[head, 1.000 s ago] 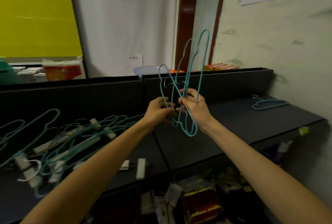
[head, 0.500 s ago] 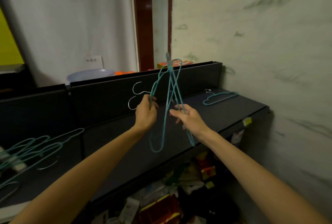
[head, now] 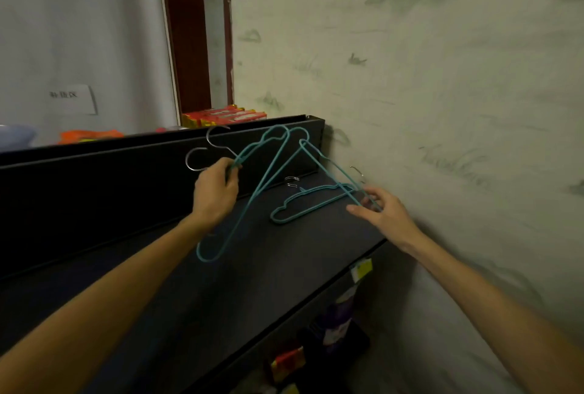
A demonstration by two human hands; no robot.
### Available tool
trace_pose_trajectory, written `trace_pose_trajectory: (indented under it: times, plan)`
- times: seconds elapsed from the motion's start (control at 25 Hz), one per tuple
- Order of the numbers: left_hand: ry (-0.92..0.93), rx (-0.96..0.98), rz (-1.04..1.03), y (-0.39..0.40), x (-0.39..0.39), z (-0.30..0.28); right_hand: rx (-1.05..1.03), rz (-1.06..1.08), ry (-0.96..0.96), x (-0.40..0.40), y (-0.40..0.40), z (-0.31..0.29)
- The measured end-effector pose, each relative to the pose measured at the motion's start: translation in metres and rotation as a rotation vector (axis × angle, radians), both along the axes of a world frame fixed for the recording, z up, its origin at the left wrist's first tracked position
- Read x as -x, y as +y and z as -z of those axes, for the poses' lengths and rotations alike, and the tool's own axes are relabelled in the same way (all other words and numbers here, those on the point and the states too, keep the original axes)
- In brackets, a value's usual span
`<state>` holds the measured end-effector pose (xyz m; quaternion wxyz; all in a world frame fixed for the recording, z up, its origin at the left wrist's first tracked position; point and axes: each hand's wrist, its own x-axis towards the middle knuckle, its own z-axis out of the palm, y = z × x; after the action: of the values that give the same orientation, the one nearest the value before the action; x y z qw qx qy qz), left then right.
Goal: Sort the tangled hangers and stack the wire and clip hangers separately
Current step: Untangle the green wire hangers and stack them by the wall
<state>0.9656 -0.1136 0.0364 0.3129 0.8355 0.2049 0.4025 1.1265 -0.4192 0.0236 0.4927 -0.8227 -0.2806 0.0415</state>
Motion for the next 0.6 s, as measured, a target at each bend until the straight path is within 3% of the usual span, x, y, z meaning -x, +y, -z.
trace_pose_trajectory:
  times: [0.16, 0.4, 0.6]
  plan:
    - [-0.078, 0.06, -0.106, 0.003, -0.042, -0.005, 0.263, -0.079, -0.146, -0.08, -0.001, 0.004]
    - [-0.074, 0.073, -0.216, 0.004, -0.071, 0.009, 0.517, -0.445, -0.432, -0.172, 0.057, -0.007]
    - [-0.015, 0.081, -0.346, 0.001, -0.069, 0.014, 0.546, -0.712, -0.349, -0.211, 0.097, -0.01]
